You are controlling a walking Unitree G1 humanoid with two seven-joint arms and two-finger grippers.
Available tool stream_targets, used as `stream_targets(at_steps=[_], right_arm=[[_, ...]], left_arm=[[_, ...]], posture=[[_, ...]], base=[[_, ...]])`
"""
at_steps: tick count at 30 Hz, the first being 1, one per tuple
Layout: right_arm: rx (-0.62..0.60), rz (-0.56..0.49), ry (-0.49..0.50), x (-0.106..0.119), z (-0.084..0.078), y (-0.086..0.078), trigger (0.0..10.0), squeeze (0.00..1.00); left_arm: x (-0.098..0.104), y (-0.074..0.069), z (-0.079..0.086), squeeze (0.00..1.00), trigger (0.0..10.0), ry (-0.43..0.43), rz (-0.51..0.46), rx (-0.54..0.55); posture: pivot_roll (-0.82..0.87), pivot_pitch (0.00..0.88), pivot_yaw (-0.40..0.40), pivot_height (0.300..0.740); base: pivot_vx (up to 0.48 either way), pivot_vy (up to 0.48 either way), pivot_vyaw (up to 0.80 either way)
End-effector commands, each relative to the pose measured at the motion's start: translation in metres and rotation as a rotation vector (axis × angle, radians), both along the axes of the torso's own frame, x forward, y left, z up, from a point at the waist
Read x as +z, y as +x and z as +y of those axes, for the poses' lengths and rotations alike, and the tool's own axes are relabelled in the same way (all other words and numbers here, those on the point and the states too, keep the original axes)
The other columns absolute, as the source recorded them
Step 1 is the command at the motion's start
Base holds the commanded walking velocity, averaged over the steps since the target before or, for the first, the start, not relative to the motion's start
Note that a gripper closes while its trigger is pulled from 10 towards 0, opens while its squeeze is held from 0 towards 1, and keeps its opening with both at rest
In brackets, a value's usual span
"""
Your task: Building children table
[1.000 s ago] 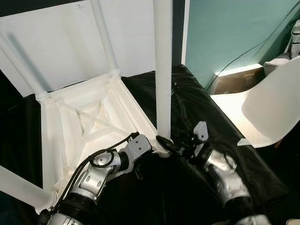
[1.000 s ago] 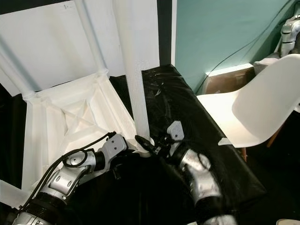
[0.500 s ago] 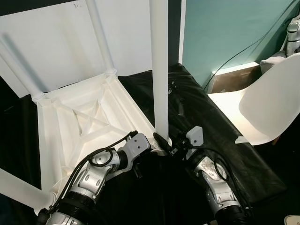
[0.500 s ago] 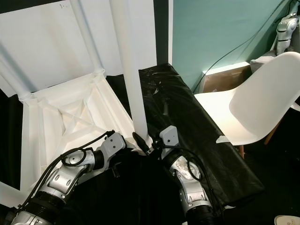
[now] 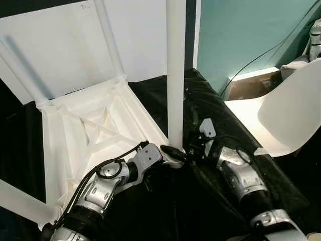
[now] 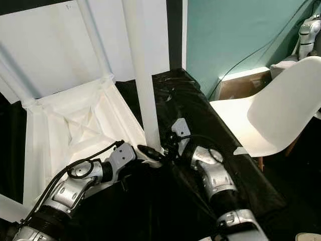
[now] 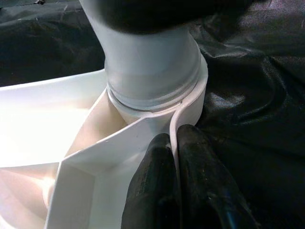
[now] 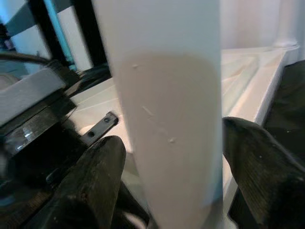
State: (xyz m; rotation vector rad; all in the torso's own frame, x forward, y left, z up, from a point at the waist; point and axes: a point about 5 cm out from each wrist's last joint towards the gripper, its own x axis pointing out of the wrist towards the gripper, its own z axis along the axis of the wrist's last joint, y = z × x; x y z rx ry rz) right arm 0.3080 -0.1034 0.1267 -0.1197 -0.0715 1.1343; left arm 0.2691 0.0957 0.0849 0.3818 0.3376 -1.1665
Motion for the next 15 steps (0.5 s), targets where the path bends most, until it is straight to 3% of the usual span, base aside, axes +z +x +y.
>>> stream_targets(at_steps=[1, 2, 3, 4, 5, 15], right_arm=[[0.097, 0.002, -0.092, 0.005, -0.003, 0.009, 10.0, 0.00], [0.097, 0.002, -0.092, 0.005, -0.003, 0.009, 10.0, 0.00], [0.114, 0.002, -0.115, 0.009, -0.005, 0.016, 6.0, 0.00], [0.114, 0.002, -0.115, 0.009, -0.005, 0.016, 6.0, 0.00], [0.122, -0.004, -0.106, 0.014, -0.005, 0.018, 0.0, 0.00], [0.163, 0.037, -0.080, 0.012, -0.004, 0.013, 0.0, 0.00]], left_arm=[[-0.055, -0.037, 0.002, 0.00, 10.0, 0.051, 0.286, -0.029], [-0.055, -0.037, 0.002, 0.00, 10.0, 0.051, 0.286, -0.029], [-0.056, -0.038, 0.003, 0.00, 10.0, 0.049, 0.288, -0.022], [-0.056, -0.038, 0.003, 0.00, 10.0, 0.049, 0.288, -0.022], [-0.057, -0.039, 0.002, 0.00, 10.0, 0.047, 0.291, -0.020], [-0.058, -0.041, 0.003, 0.00, 10.0, 0.048, 0.292, -0.017]], posture=[[0.05, 0.000, -0.007, 0.740], [0.05, 0.000, -0.007, 0.740], [0.05, 0.000, -0.012, 0.740], [0.05, 0.000, -0.012, 0.740], [0.05, 0.000, -0.012, 0.740], [0.06, 0.000, -0.018, 0.740]], base=[[0.000, 0.000, 0.00], [0.000, 0.000, 0.00], [0.000, 0.000, 0.00], [0.000, 0.000, 0.00], [0.000, 0.000, 0.00], [0.000, 0.000, 0.00]])
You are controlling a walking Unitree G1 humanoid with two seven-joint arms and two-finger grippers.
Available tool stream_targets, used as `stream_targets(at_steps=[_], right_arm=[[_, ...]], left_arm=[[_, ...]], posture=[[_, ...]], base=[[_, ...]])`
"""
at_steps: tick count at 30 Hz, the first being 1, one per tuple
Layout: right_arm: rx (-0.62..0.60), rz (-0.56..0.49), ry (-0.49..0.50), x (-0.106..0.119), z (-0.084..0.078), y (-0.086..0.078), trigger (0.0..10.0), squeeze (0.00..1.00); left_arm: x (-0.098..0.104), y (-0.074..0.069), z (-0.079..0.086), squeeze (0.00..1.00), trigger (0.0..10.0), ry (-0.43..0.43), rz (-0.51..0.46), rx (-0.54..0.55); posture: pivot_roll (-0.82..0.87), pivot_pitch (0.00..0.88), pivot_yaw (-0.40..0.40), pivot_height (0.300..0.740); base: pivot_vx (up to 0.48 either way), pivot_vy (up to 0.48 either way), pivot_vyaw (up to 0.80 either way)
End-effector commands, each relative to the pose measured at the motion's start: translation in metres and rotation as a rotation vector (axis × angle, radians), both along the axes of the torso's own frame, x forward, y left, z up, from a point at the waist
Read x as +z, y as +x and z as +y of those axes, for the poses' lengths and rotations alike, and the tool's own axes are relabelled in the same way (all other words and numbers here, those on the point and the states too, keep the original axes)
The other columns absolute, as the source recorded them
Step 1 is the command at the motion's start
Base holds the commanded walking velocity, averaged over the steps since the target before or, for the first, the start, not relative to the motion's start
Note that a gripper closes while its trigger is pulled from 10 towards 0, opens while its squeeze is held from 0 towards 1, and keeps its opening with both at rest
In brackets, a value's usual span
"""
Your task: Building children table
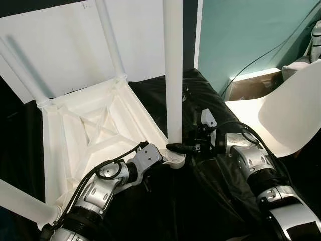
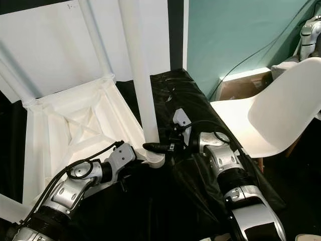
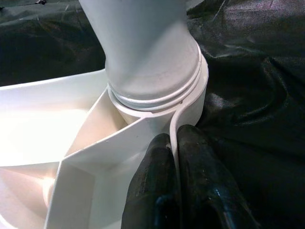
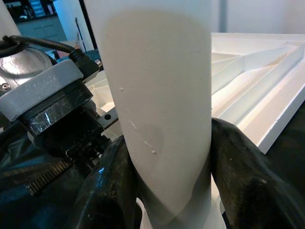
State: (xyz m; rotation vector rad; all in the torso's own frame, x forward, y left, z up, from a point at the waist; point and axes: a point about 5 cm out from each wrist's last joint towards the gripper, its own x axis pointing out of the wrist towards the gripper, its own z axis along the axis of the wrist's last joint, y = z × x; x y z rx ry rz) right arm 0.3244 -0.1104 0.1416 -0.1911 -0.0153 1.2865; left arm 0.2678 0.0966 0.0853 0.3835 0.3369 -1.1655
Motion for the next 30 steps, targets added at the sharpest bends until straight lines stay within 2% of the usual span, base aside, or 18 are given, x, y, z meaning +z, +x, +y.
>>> stream_targets(at_steps=[1, 2, 3, 4, 5, 6, 7, 9, 12, 20, 21, 22, 23, 25, 27, 28, 29, 30], right_arm=[[0.014, 0.024, 0.011, -0.003, 0.003, -0.003, 0.0, 0.00], [-0.052, 0.029, 0.061, -0.010, 0.007, -0.010, 0.0, 0.00], [-0.172, 0.015, 0.127, -0.015, 0.011, -0.015, 0.0, 0.00], [-0.172, 0.015, 0.127, -0.015, 0.011, -0.015, 0.0, 0.00], [-0.337, -0.021, 0.218, -0.015, 0.012, -0.018, 0.0, 0.00], [-0.444, -0.045, 0.279, -0.015, 0.011, -0.018, 0.0, 0.00], [-0.444, -0.045, 0.279, -0.015, 0.011, -0.018, 0.0, 0.00], [-0.733, -0.174, 0.365, -0.005, 0.001, -0.016, 0.0, 0.00], [-0.802, -0.200, 0.378, -0.002, -0.002, -0.015, 0.0, 0.00], [-0.835, -0.215, 0.374, 0.000, 0.004, -0.021, 0.0, 0.00], [-0.808, -0.205, 0.370, -0.001, 0.008, -0.023, 10.0, 0.00], [-0.792, -0.202, 0.367, -0.002, 0.012, -0.024, 10.0, 0.00], [-0.745, -0.168, 0.368, -0.005, 0.017, -0.024, 10.0, 1.00], [-0.644, -0.113, 0.342, -0.010, 0.023, -0.025, 10.0, 1.00], [-0.644, -0.113, 0.342, -0.010, 0.023, -0.025, 10.0, 1.00], [-0.579, -0.092, 0.313, -0.013, 0.026, -0.025, 10.0, 1.00], [-0.579, -0.092, 0.313, -0.013, 0.026, -0.025, 10.0, 1.00], [-0.504, -0.066, 0.278, -0.014, 0.026, -0.022, 10.0, 0.00]], left_arm=[[-0.059, -0.039, 0.002, 0.00, 10.0, 0.046, 0.294, -0.017], [-0.059, -0.038, 0.002, 0.00, 10.0, 0.046, 0.291, -0.014], [-0.059, -0.037, 0.001, 0.00, 10.0, 0.045, 0.289, -0.011], [-0.059, -0.037, 0.001, 0.00, 10.0, 0.045, 0.289, -0.011], [-0.059, -0.037, 0.001, 0.00, 10.0, 0.044, 0.289, -0.010], [-0.060, -0.037, 0.000, 0.00, 10.0, 0.044, 0.289, -0.009], [-0.060, -0.037, 0.000, 0.00, 10.0, 0.044, 0.289, -0.009], [-0.060, -0.038, -0.002, 0.00, 10.0, 0.042, 0.293, -0.014], [-0.061, -0.038, -0.002, 0.00, 10.0, 0.047, 0.293, -0.023], [-0.059, -0.033, -0.003, 0.00, 10.0, 0.049, 0.287, -0.031], [-0.060, -0.034, -0.003, 0.00, 10.0, 0.050, 0.288, -0.033], [-0.060, -0.035, -0.003, 0.00, 10.0, 0.050, 0.288, -0.033], [-0.061, -0.036, -0.003, 0.00, 10.0, 0.050, 0.290, -0.034], [-0.061, -0.037, -0.002, 0.00, 10.0, 0.051, 0.291, -0.034], [-0.061, -0.037, -0.002, 0.00, 10.0, 0.051, 0.291, -0.034], [-0.061, -0.037, -0.002, 0.00, 10.0, 0.051, 0.292, -0.033], [-0.061, -0.037, -0.002, 0.00, 10.0, 0.051, 0.292, -0.033], [-0.061, -0.037, -0.001, 0.00, 10.0, 0.051, 0.293, -0.032]], posture=[[0.06, 0.000, -0.018, 0.740], [0.06, 0.000, -0.024, 0.740], [0.06, 0.000, -0.027, 0.740], [0.06, 0.000, -0.027, 0.740], [0.06, 0.000, -0.030, 0.740], [0.06, 0.000, -0.030, 0.740], [0.06, 0.000, -0.030, 0.740], [0.05, 0.000, -0.022, 0.740], [0.04, 0.000, -0.014, 0.740], [0.04, 0.000, -0.005, 0.740], [0.03, 0.000, -0.003, 0.740], [0.03, 0.000, -0.003, 0.740], [0.04, 0.000, -0.004, 0.740], [0.04, 0.000, -0.003, 0.740], [0.04, 0.000, -0.003, 0.740], [0.04, 0.000, -0.003, 0.740], [0.04, 0.000, -0.003, 0.740], [0.04, 0.000, -0.002, 0.740]], base=[[0.000, 0.000, 0.00], [0.000, 0.000, 0.00], [0.000, 0.000, 0.00], [0.000, 0.000, 0.00], [0.000, 0.000, 0.00], [0.000, 0.000, 0.00], [0.000, 0.000, 0.00], [0.000, 0.000, 0.00], [0.000, 0.000, 0.00], [0.000, 0.000, 0.00], [0.000, 0.000, 0.00], [0.000, 0.000, 0.00], [0.000, 0.000, 0.00], [0.000, 0.000, 0.00], [0.000, 0.000, 0.00], [0.000, 0.000, 0.00], [0.000, 0.000, 0.00], [0.000, 0.000, 0.00]])
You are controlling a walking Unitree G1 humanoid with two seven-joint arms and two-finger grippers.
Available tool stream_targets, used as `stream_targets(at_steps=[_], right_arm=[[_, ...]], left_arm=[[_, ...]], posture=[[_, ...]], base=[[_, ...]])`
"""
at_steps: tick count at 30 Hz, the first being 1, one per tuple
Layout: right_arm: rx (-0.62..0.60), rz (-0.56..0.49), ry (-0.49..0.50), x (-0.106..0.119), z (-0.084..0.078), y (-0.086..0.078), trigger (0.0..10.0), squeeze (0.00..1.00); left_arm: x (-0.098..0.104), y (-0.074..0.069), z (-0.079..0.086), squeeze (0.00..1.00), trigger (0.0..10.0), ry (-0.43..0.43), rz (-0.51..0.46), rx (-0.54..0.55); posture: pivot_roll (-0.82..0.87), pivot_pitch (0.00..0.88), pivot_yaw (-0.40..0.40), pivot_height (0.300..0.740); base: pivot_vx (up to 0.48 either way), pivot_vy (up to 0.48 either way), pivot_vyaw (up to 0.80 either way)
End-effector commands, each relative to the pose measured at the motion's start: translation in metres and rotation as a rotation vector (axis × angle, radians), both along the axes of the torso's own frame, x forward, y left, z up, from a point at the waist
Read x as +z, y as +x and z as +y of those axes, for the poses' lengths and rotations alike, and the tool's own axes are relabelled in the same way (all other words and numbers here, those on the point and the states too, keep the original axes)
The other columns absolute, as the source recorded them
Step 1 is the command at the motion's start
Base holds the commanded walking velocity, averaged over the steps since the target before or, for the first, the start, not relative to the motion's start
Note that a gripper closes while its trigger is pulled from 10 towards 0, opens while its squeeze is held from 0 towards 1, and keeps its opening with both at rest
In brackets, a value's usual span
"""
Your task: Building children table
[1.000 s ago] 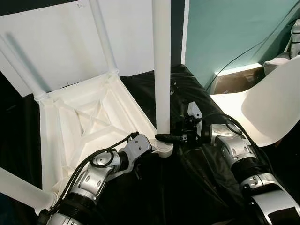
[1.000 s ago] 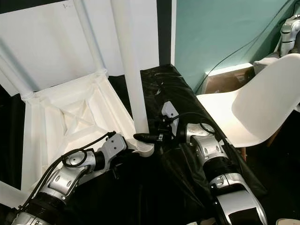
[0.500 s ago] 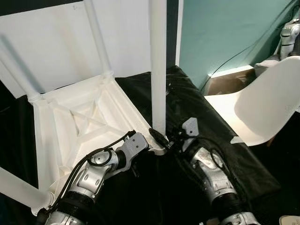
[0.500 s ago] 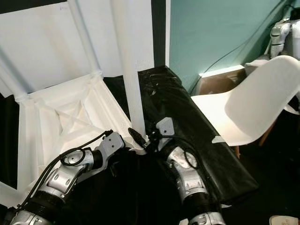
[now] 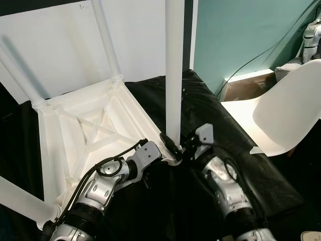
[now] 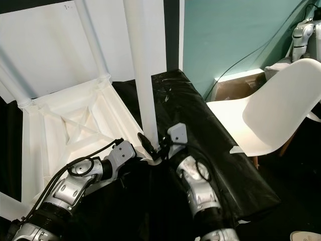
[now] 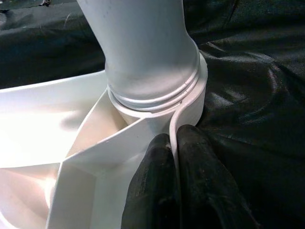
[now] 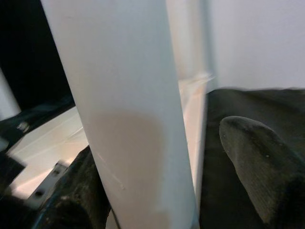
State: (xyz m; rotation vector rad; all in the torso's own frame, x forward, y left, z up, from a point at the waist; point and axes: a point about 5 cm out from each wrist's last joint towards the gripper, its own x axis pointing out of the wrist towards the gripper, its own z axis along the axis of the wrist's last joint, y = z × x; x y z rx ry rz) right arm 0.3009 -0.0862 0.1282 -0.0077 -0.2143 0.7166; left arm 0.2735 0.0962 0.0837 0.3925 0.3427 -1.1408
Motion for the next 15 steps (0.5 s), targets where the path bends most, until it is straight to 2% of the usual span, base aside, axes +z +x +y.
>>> stream_targets(at_steps=[1, 2, 3, 6, 7, 9, 10, 11, 12, 13, 15], right_arm=[[0.047, 0.025, -0.001, -0.001, 0.002, 0.002, 10.0, 0.00], [0.047, 0.025, -0.001, -0.001, 0.002, 0.002, 10.0, 0.00], [0.213, 0.048, -0.084, 0.004, -0.004, 0.012, 10.0, 0.00], [0.265, 0.050, -0.117, 0.006, -0.008, 0.016, 10.0, 0.00], [0.335, 0.060, -0.163, 0.007, -0.010, 0.017, 10.0, 0.00], [0.335, 0.060, -0.163, 0.007, -0.010, 0.017, 10.0, 0.00], [0.407, 0.079, -0.222, 0.004, -0.013, 0.017, 10.0, 0.00], [0.407, 0.079, -0.222, 0.004, -0.013, 0.017, 10.0, 0.00], [0.471, 0.101, -0.275, 0.001, -0.015, 0.018, 10.0, 0.00], [0.543, 0.114, -0.308, 0.000, -0.017, 0.017, 6.3, 0.00], [0.543, 0.114, -0.308, 0.000, -0.017, 0.017, 6.3, 0.00]], left_arm=[[-0.059, -0.042, -0.001, 0.00, 10.0, 0.036, 0.299, -0.052], [-0.059, -0.042, -0.001, 0.00, 10.0, 0.036, 0.299, -0.052], [-0.060, -0.041, 0.000, 0.00, 10.0, 0.037, 0.299, -0.050], [-0.060, -0.041, 0.000, 0.00, 10.0, 0.038, 0.299, -0.050], [-0.060, -0.041, 0.000, 0.00, 10.0, 0.038, 0.298, -0.051], [-0.060, -0.041, 0.000, 0.00, 10.0, 0.038, 0.298, -0.051], [-0.060, -0.040, 0.000, 0.00, 10.0, 0.039, 0.296, -0.050], [-0.060, -0.040, 0.000, 0.00, 10.0, 0.039, 0.296, -0.050], [-0.059, -0.039, 0.000, 0.00, 10.0, 0.039, 0.294, -0.049], [-0.059, -0.038, 0.000, 0.00, 10.0, 0.038, 0.292, -0.047], [-0.059, -0.038, 0.000, 0.00, 10.0, 0.038, 0.292, -0.047]], posture=[[0.04, 0.000, -0.002, 0.740], [0.04, 0.000, -0.002, 0.740], [0.04, 0.000, 0.001, 0.740], [0.04, 0.000, 0.001, 0.740], [0.04, 0.000, -0.001, 0.740], [0.04, 0.000, -0.001, 0.740], [0.04, 0.000, -0.002, 0.740], [0.04, 0.000, -0.002, 0.740], [0.05, 0.000, -0.007, 0.740], [0.05, 0.000, -0.008, 0.740], [0.05, 0.000, -0.008, 0.740]], base=[[0.000, 0.000, 0.00], [0.000, 0.000, 0.00], [0.000, 0.000, 0.00], [0.000, 0.000, 0.00], [0.000, 0.000, 0.00], [0.000, 0.000, 0.00], [0.000, 0.000, 0.00], [0.000, 0.000, 0.00], [0.000, 0.000, 0.00], [0.000, 0.000, 0.00], [0.000, 0.000, 0.00]])
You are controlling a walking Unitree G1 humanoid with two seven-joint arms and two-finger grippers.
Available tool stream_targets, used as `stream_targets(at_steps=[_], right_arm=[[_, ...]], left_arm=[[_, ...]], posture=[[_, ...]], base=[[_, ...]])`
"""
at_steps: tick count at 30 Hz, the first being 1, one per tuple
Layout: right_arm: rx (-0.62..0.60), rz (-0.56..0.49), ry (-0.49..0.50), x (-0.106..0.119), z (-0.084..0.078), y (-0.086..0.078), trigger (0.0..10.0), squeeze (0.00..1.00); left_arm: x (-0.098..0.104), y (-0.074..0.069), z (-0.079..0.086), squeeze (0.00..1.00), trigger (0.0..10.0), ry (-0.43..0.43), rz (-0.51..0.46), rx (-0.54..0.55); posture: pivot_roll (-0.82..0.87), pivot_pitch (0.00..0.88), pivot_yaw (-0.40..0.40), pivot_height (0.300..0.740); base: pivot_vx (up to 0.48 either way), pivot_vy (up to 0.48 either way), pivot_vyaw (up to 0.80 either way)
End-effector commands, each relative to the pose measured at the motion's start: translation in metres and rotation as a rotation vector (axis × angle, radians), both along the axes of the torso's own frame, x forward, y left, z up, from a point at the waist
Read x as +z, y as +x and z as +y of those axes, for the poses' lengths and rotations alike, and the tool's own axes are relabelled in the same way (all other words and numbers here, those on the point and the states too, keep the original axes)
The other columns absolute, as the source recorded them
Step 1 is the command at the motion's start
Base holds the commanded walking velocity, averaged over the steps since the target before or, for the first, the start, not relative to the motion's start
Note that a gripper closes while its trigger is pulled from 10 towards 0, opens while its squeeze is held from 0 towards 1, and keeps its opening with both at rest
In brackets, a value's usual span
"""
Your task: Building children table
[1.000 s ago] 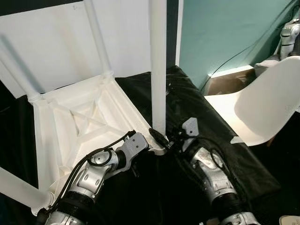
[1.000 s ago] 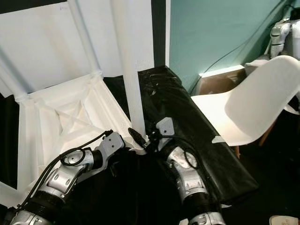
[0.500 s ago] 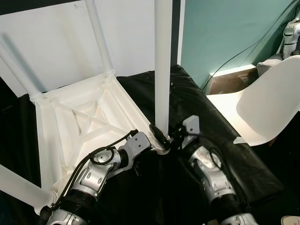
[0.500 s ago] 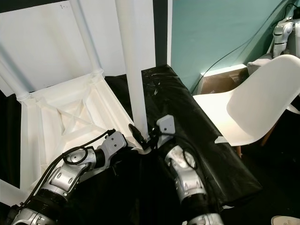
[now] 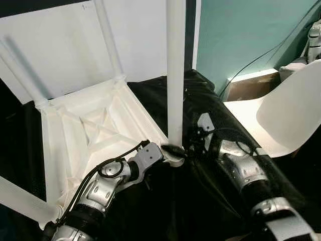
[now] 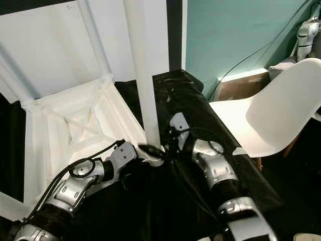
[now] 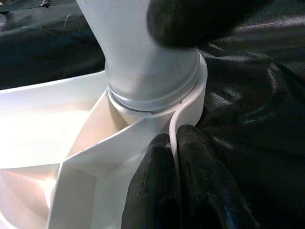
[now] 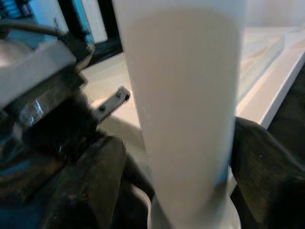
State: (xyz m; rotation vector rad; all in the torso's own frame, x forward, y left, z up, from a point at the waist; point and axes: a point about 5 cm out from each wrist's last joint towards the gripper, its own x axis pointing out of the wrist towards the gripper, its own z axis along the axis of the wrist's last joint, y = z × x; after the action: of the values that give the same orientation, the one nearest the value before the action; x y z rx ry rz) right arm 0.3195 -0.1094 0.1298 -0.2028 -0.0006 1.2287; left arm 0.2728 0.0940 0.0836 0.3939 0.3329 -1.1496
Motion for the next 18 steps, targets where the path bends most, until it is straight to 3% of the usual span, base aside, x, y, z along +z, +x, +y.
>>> stream_targets(at_steps=[1, 4, 10, 12, 13, 14, 15, 17, 18], right_arm=[[0.119, 0.025, -0.039, -0.0030, 0.0053, -0.0040, 0.0, 0.00], [0.217, 0.062, -0.070, -0.0053, 0.0054, -0.0094, 0.0, 0.00], [0.189, 0.089, -0.033, -0.0072, 0.0059, -0.0113, 0.0, 0.00], [0.061, 0.064, 0.052, -0.0103, 0.0115, -0.0128, 0.0, 0.00], [0.061, 0.064, 0.052, -0.0103, 0.0115, -0.0128, 0.0, 0.00], [-0.082, 0.028, 0.118, -0.0105, 0.0147, -0.0115, 0.0, 0.00], [-0.082, 0.028, 0.118, -0.0105, 0.0147, -0.0115, 0.0, 0.00], [-0.416, -0.070, 0.275, -0.0059, 0.0099, -0.0080, 0.0, 0.00], [-0.416, -0.070, 0.275, -0.0059, 0.0099, -0.0080, 0.0, 0.00]], left_arm=[[-0.0585, -0.0372, 0.0027, 0.00, 10.0, 0.044, 0.296, -0.035], [-0.0583, -0.0393, 0.0037, 0.00, 10.0, 0.040, 0.295, -0.024], [-0.0588, -0.0412, 0.0048, 0.00, 10.0, 0.039, 0.298, -0.020], [-0.0590, -0.0420, 0.0055, 0.00, 10.0, 0.040, 0.299, -0.019], [-0.0590, -0.0420, 0.0055, 0.00, 10.0, 0.040, 0.299, -0.019], [-0.0586, -0.0415, 0.0053, 0.00, 10.0, 0.040, 0.298, -0.019], [-0.0586, -0.0415, 0.0053, 0.00, 10.0, 0.040, 0.298, -0.019], [-0.0573, -0.0403, 0.0042, 0.00, 10.0, 0.037, 0.294, -0.017], [-0.0573, -0.0403, 0.0042, 0.00, 10.0, 0.037, 0.294, -0.017]], posture=[[0.05, 0.000, -0.010, 0.740], [0.06, 0.000, -0.016, 0.740], [0.07, 0.000, -0.016, 0.740], [0.06, 0.000, -0.015, 0.740], [0.06, 0.000, -0.015, 0.740], [0.06, 0.000, -0.019, 0.740], [0.06, 0.000, -0.019, 0.740], [0.07, 0.000, -0.023, 0.740], [0.07, 0.000, -0.023, 0.740]], base=[[0.000, 0.000, 0.00], [0.000, 0.000, 0.00], [0.000, 0.000, 0.00], [0.000, 0.000, 0.00], [0.000, 0.000, 0.00], [0.000, 0.000, 0.00], [0.000, 0.000, 0.00], [0.000, 0.000, 0.00], [0.000, 0.000, 0.00]])
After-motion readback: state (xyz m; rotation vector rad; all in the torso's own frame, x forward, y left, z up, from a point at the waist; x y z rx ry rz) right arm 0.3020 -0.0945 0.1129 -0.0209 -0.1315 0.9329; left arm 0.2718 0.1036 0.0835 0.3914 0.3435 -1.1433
